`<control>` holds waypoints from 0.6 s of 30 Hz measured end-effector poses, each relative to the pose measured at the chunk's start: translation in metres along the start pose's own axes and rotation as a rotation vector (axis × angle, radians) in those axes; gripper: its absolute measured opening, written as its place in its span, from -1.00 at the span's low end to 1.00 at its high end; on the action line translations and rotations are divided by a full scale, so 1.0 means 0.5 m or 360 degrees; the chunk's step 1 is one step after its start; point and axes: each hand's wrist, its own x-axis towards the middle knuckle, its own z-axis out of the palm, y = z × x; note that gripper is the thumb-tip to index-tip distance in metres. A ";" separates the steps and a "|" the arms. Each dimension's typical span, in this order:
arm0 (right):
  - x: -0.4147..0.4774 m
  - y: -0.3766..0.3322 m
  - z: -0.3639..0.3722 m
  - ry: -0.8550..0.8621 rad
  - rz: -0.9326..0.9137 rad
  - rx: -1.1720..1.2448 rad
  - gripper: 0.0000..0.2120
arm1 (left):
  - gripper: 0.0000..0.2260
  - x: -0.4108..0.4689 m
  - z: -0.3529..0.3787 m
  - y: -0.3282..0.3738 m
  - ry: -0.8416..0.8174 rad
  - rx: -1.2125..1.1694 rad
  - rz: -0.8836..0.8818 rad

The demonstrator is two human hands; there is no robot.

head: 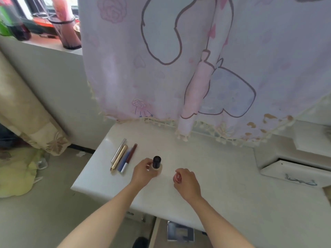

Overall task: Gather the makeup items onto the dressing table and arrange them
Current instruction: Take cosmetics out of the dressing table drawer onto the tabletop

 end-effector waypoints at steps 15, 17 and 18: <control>0.123 0.042 -0.014 0.0186 0.0363 -0.0154 -0.74 | -0.58 0.173 0.050 0.045 -0.0156 -0.0084 0.0082; 0.129 0.044 -0.006 0.0179 0.0362 -0.0146 -0.72 | -0.75 0.175 0.055 0.037 -0.0150 -0.0061 0.0099; 0.132 0.046 -0.003 0.0169 0.0372 -0.0137 -0.71 | -0.79 0.177 0.056 0.031 -0.0146 -0.0054 0.0106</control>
